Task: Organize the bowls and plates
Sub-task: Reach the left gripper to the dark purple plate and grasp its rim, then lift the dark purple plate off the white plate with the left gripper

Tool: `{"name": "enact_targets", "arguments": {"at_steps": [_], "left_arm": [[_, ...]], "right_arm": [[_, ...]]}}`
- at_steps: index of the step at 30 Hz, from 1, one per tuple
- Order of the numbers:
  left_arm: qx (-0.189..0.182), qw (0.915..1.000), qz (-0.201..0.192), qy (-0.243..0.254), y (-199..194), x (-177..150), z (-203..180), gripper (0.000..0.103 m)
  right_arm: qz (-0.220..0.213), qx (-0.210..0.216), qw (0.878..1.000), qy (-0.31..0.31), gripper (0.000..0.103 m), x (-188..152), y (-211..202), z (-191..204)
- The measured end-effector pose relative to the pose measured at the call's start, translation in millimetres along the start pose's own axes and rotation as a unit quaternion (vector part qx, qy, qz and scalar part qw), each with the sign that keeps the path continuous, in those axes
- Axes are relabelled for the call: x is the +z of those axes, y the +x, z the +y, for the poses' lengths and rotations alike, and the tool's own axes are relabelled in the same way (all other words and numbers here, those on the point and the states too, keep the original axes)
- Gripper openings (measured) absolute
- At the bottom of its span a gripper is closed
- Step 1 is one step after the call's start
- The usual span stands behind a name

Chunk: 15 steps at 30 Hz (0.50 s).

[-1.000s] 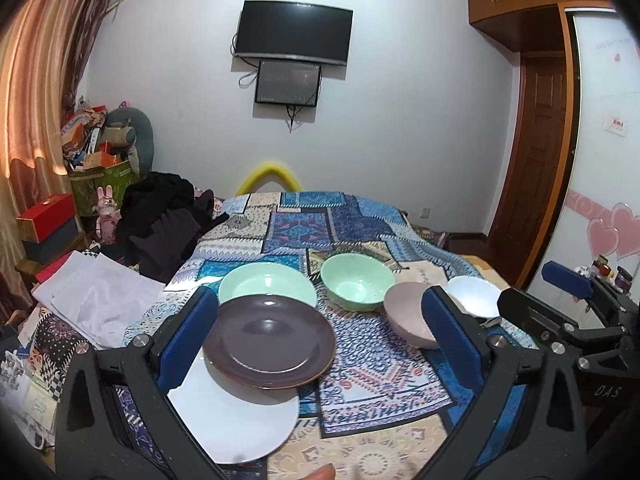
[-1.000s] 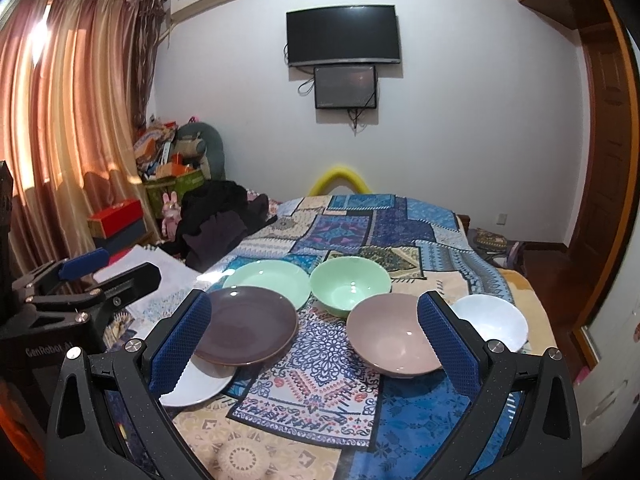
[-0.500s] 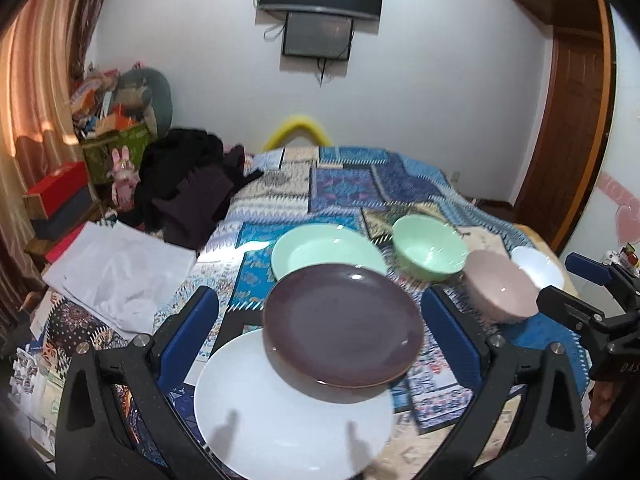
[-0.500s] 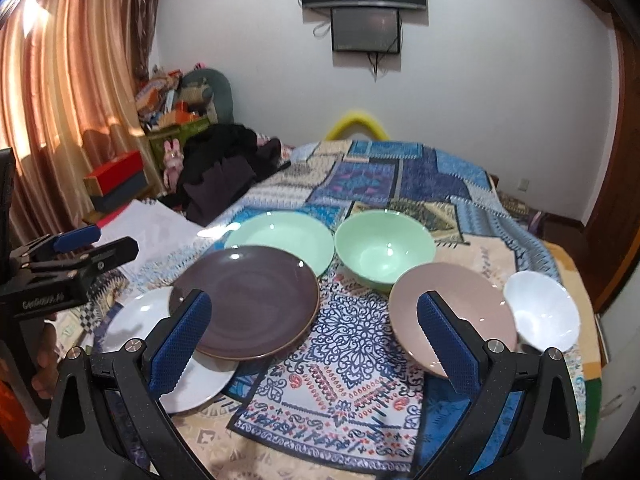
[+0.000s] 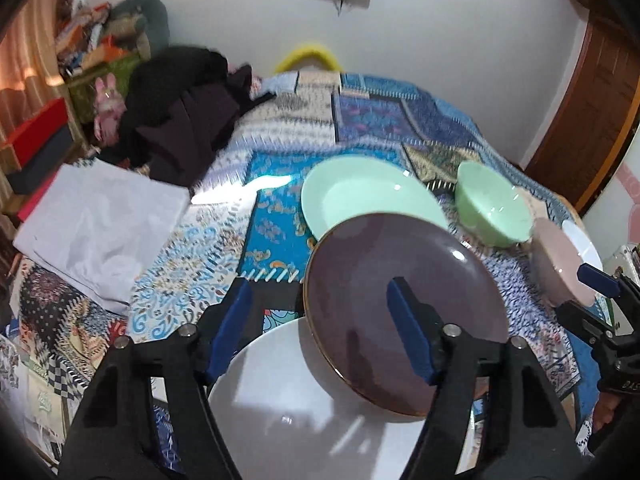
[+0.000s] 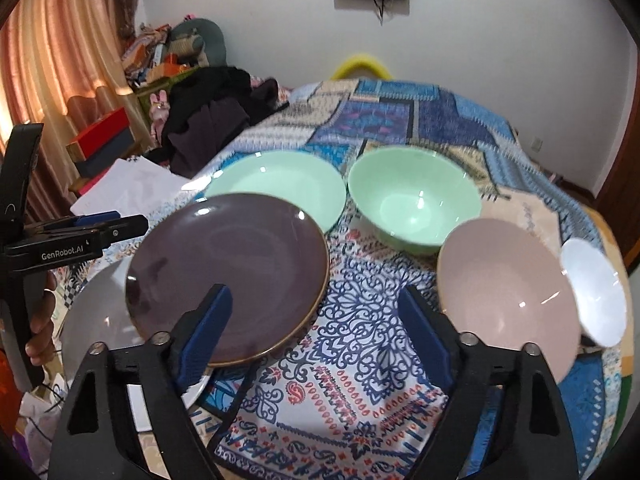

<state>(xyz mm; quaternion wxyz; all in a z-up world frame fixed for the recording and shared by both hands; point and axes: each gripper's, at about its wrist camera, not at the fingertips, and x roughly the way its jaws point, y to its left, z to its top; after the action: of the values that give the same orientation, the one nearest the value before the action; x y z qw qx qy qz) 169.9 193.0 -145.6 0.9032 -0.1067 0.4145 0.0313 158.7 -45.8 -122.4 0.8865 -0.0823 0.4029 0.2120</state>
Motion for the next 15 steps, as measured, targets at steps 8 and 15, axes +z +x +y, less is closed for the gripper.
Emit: {"name": "enact_targets", "arguments": {"at_steps": [8, 15], "left_arm": [[-0.023, 0.9973, 0.07, 0.001, 41.4, 4.2, 13.1, 0.047], [-0.052, 0.9939, 0.097, 0.0, 56.5, 5.8, 16.1, 0.037]], "right_arm": [[0.043, 0.003, 0.999, 0.01, 0.066, -4.5, 24.2, -1.1], [0.069, 0.016, 0.997, 0.031, 0.056, -3.5, 41.0, -5.5]]}}
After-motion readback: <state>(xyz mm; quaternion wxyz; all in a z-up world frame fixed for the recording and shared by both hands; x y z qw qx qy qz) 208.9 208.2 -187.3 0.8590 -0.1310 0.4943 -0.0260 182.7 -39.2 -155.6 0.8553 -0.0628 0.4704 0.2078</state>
